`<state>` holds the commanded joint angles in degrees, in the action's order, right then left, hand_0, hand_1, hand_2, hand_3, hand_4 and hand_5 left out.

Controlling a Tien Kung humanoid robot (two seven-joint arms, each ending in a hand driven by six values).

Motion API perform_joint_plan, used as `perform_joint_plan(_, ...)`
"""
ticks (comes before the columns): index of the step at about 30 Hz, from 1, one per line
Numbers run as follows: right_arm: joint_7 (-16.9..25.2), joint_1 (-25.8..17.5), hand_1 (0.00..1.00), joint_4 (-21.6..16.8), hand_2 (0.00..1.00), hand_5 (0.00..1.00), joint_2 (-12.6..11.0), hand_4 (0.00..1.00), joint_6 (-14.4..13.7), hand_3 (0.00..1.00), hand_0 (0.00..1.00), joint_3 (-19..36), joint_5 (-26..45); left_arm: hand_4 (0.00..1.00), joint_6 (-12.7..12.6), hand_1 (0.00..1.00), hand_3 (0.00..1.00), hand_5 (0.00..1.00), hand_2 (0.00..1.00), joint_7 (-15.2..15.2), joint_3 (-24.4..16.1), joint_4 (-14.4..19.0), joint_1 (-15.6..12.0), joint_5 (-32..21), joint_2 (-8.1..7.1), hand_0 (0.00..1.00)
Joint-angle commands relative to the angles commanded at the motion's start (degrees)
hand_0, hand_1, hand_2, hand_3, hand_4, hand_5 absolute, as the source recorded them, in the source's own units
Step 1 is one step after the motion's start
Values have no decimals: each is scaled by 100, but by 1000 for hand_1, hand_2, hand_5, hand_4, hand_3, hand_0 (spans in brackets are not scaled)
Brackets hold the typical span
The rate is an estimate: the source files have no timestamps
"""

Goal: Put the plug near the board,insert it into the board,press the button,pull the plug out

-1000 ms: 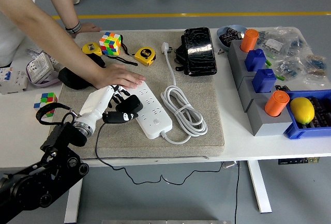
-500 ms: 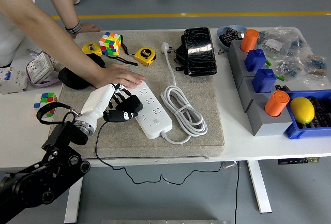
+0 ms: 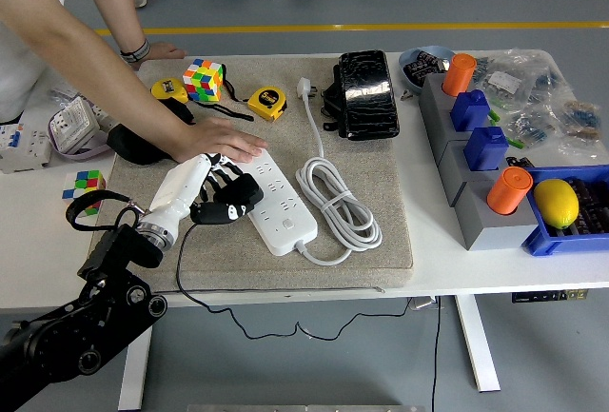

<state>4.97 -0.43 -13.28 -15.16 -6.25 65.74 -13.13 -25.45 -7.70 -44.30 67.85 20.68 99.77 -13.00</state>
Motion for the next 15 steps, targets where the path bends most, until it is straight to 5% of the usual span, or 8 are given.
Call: perform_joint_plan(15,7,-6,538,-2,524,333,9,814,-2,509,490,7,-6,780,-207,395,526,2,443,577,-367,387,-234,-191,-115,224)
